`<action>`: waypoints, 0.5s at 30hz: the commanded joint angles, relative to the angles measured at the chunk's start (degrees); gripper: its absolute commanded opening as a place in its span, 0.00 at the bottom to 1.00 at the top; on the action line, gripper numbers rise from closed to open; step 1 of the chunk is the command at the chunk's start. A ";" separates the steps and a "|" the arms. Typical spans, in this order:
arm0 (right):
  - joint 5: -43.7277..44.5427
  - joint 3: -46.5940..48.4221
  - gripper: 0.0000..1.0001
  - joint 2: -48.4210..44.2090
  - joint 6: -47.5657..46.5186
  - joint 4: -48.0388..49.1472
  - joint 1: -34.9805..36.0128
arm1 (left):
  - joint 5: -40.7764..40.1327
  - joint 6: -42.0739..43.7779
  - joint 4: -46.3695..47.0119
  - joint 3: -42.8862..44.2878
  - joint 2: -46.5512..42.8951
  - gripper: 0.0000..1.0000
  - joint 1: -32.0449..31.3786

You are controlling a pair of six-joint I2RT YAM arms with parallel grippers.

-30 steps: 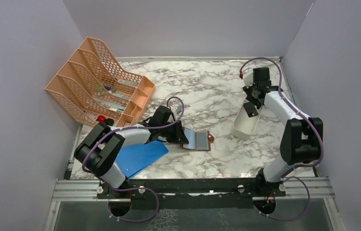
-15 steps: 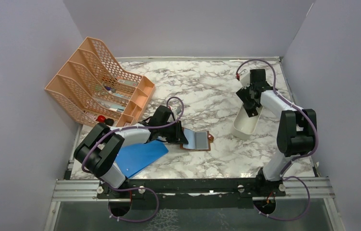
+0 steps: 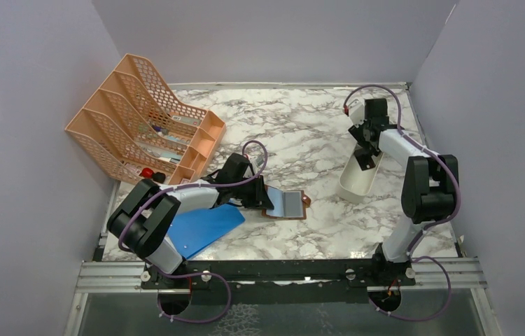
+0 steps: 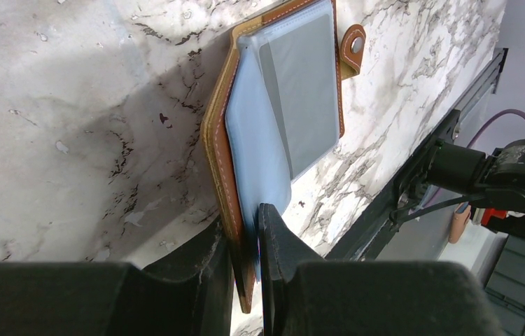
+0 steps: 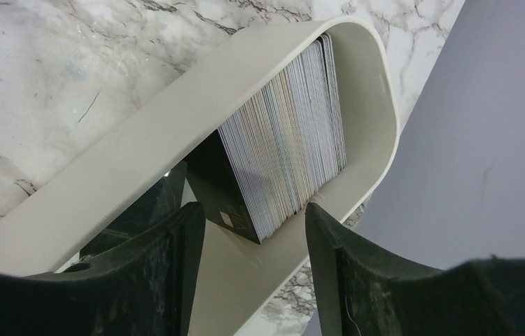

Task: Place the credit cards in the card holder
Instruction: Pick up the credit card from the storage box.

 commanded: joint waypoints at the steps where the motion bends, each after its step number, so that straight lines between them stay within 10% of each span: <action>1: -0.84 1.84 0.57 1.50 -1.34 1.44 -0.54 | 0.77 0.88 0.19 1.10 -1.72 0.20 0.24; 15: -0.14 1.05 0.56 4.51 -3.47 4.73 -1.14 | 0.90 0.61 0.62 1.11 -1.32 0.20 0.24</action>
